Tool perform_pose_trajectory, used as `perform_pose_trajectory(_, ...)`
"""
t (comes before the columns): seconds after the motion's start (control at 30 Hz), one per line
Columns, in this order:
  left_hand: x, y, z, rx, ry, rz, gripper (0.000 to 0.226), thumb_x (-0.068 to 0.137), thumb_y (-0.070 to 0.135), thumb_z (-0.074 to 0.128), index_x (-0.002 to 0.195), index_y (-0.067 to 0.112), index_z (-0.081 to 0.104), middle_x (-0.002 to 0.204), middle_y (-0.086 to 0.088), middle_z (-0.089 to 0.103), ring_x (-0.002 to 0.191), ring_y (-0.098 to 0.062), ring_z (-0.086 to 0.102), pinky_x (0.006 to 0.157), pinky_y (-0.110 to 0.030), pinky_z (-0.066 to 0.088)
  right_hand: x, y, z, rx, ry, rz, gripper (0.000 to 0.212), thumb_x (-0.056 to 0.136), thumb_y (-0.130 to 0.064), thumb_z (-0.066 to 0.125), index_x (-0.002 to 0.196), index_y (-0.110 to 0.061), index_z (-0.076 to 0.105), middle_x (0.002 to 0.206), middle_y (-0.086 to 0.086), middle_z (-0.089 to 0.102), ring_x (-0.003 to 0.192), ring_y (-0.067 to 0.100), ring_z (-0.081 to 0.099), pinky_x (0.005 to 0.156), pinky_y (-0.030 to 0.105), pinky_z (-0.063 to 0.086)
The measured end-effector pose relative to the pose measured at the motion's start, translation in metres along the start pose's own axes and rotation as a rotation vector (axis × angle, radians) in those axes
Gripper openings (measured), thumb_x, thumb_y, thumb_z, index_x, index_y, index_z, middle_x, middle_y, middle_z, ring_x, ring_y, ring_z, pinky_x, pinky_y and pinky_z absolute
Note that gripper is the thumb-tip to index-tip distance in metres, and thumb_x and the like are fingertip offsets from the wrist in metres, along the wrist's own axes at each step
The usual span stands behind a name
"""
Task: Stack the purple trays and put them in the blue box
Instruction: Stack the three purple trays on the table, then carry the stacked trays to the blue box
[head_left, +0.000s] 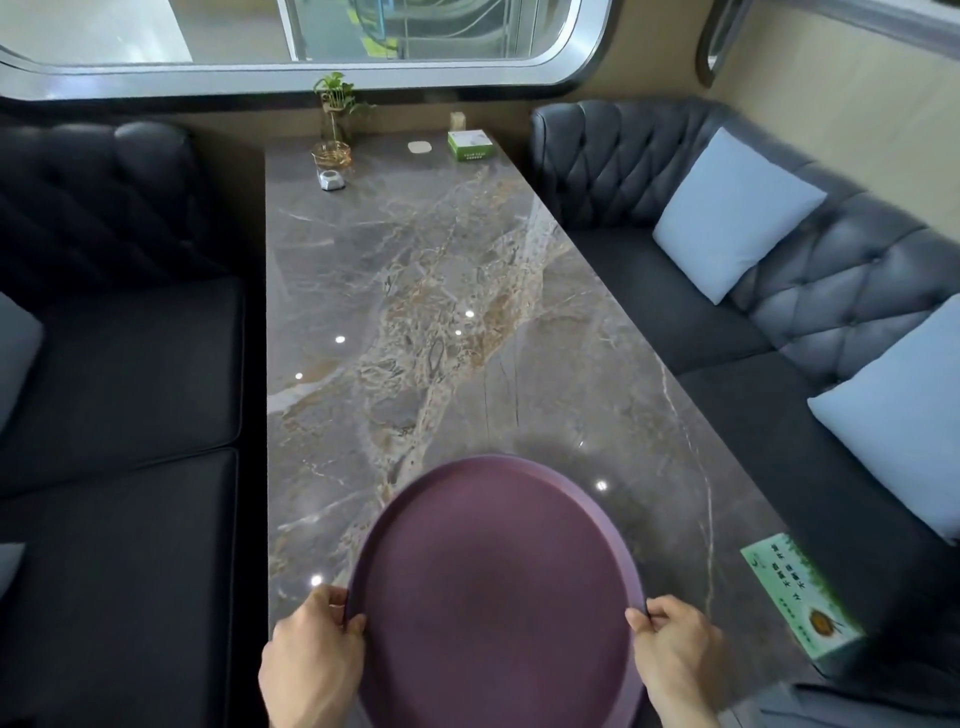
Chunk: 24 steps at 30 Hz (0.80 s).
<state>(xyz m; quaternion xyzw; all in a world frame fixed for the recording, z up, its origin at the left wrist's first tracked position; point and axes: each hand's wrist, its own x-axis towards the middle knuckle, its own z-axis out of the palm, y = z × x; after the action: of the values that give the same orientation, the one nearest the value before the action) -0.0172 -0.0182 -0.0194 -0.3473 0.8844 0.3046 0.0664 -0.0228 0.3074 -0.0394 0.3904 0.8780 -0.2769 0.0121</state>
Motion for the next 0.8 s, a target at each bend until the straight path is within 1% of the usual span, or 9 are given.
perform_pose_trajectory(0.1, 0.007, -0.002, 0.002, 0.017, 0.012, 0.025, 0.01, 0.076, 0.036, 0.073, 0.086, 0.037, 0.068, 0.084, 0.009, 0.076, 0.088, -0.027, 0.069, 0.074, -0.034, 0.049, 0.001, 0.0, 0.0, -0.005, -0.023, 0.021, 0.008, 0.073, -0.018, 0.083, 0.074, -0.019, 0.075, 0.082, 0.007, 0.077, 0.086, 0.033, 0.068, 0.073, 0.038, 0.055)
perform_pose_trajectory(0.17, 0.01, -0.003, 0.002, 0.007, 0.007, 0.026, 0.009, 0.077, 0.034, 0.074, 0.083, 0.036, 0.069, 0.082, 0.01, 0.076, 0.088, -0.027, 0.069, 0.076, -0.035, 0.051, 0.001, 0.0, 0.0, -0.001, -0.032, 0.029, 0.009, 0.073, -0.019, 0.083, 0.073, -0.019, 0.074, 0.08, 0.007, 0.076, 0.084, 0.032, 0.068, 0.073, 0.038, 0.055)
perform_pose_trajectory(0.3, 0.013, -0.003, 0.003, -0.016, -0.002, -0.017, 0.01, 0.074, 0.033, 0.077, 0.077, 0.037, 0.068, 0.075, 0.009, 0.074, 0.084, -0.026, 0.068, 0.071, -0.032, 0.049, 0.003, 0.001, 0.0, 0.015, -0.047, 0.044, 0.018, 0.074, -0.02, 0.082, 0.064, -0.023, 0.067, 0.074, 0.006, 0.074, 0.08, 0.033, 0.066, 0.071, 0.036, 0.054)
perform_pose_trajectory(0.37, 0.016, -0.003, 0.003, -0.027, -0.01, -0.028, 0.012, 0.072, 0.033, 0.078, 0.073, 0.038, 0.067, 0.072, 0.009, 0.073, 0.082, -0.026, 0.067, 0.069, -0.032, 0.048, 0.003, 0.001, 0.001, 0.015, -0.044, 0.056, 0.017, 0.074, -0.02, 0.082, 0.064, -0.021, 0.068, 0.073, 0.007, 0.074, 0.08, 0.033, 0.066, 0.068, 0.034, 0.052)
perform_pose_trajectory(0.57, 0.019, -0.004, 0.004, -0.02, -0.014, -0.046, 0.014, 0.07, 0.032, 0.08, 0.072, 0.037, 0.067, 0.075, 0.001, 0.071, 0.076, -0.027, 0.062, 0.067, -0.032, 0.047, 0.004, 0.0, 0.002, 0.003, -0.033, 0.056, 0.018, 0.073, -0.02, 0.083, 0.063, -0.021, 0.068, 0.069, 0.006, 0.073, 0.074, 0.032, 0.063, 0.064, 0.033, 0.049)
perform_pose_trajectory(0.73, 0.022, -0.006, 0.007, 0.046, -0.025, 0.003, 0.013, 0.071, 0.034, 0.078, 0.072, 0.037, 0.065, 0.079, 0.001, 0.072, 0.082, -0.029, 0.066, 0.071, -0.035, 0.053, 0.005, 0.0, 0.002, -0.007, -0.048, 0.065, 0.018, 0.072, -0.021, 0.083, 0.062, -0.022, 0.067, 0.071, 0.005, 0.073, 0.079, 0.032, 0.066, 0.067, 0.035, 0.054)
perform_pose_trajectory(0.8, 0.023, -0.006, 0.007, 0.066, -0.017, 0.023, 0.013, 0.072, 0.034, 0.077, 0.071, 0.036, 0.064, 0.078, 0.001, 0.071, 0.08, -0.029, 0.065, 0.07, -0.035, 0.053, 0.005, 0.001, 0.003, -0.009, -0.049, 0.061, 0.018, 0.072, -0.02, 0.083, 0.063, -0.022, 0.067, 0.071, 0.005, 0.074, 0.079, 0.032, 0.066, 0.068, 0.035, 0.054)
